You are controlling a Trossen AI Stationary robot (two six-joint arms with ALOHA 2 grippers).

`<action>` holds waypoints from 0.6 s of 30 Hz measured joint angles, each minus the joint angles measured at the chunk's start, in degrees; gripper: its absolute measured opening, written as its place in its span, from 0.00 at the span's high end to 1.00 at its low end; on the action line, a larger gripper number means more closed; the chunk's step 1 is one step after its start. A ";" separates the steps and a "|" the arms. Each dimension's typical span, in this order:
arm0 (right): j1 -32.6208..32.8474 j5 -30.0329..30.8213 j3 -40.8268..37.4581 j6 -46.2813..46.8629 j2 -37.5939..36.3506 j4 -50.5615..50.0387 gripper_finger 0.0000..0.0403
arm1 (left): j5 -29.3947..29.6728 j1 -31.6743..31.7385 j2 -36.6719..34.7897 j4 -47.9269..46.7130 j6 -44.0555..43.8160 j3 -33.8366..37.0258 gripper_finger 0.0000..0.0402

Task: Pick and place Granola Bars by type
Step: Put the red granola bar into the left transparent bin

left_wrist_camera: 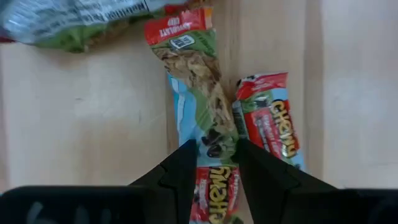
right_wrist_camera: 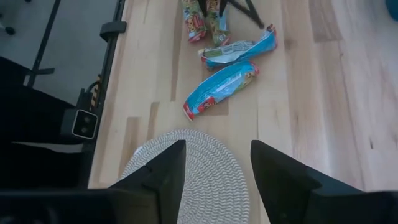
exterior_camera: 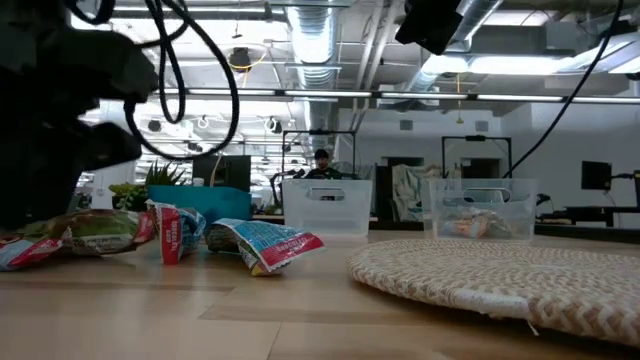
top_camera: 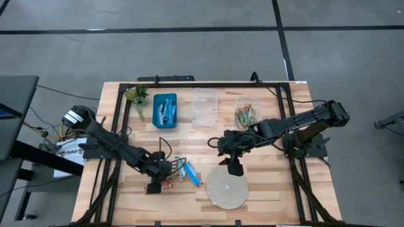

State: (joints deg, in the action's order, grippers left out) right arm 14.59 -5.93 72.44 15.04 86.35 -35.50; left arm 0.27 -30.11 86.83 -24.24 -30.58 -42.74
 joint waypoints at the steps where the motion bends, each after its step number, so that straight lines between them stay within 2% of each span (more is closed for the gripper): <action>1: 0.00 -0.02 0.00 0.38 0.00 0.02 0.58 | 0.02 0.00 0.67 0.31 -0.06 -0.01 0.73; 8: -0.04 -0.02 0.00 0.59 0.00 0.22 0.60 | 0.20 0.05 2.98 1.15 -1.08 -0.26 0.74; 11: -0.06 -0.02 0.00 1.21 0.00 0.22 0.61 | 0.25 0.07 3.00 1.25 -3.05 -0.22 0.82; 15: -0.09 0.00 0.00 1.50 0.00 0.22 0.63 | 0.32 0.07 3.08 1.04 -3.99 -0.88 0.96; 18: -0.09 0.04 0.00 1.48 0.00 0.22 0.64 | 1.09 0.15 3.34 0.56 -4.08 -2.07 0.98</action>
State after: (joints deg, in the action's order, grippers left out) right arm 14.50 -5.89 72.44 16.51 86.35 -35.29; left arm 1.36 -29.96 90.17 -23.68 -34.65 -44.82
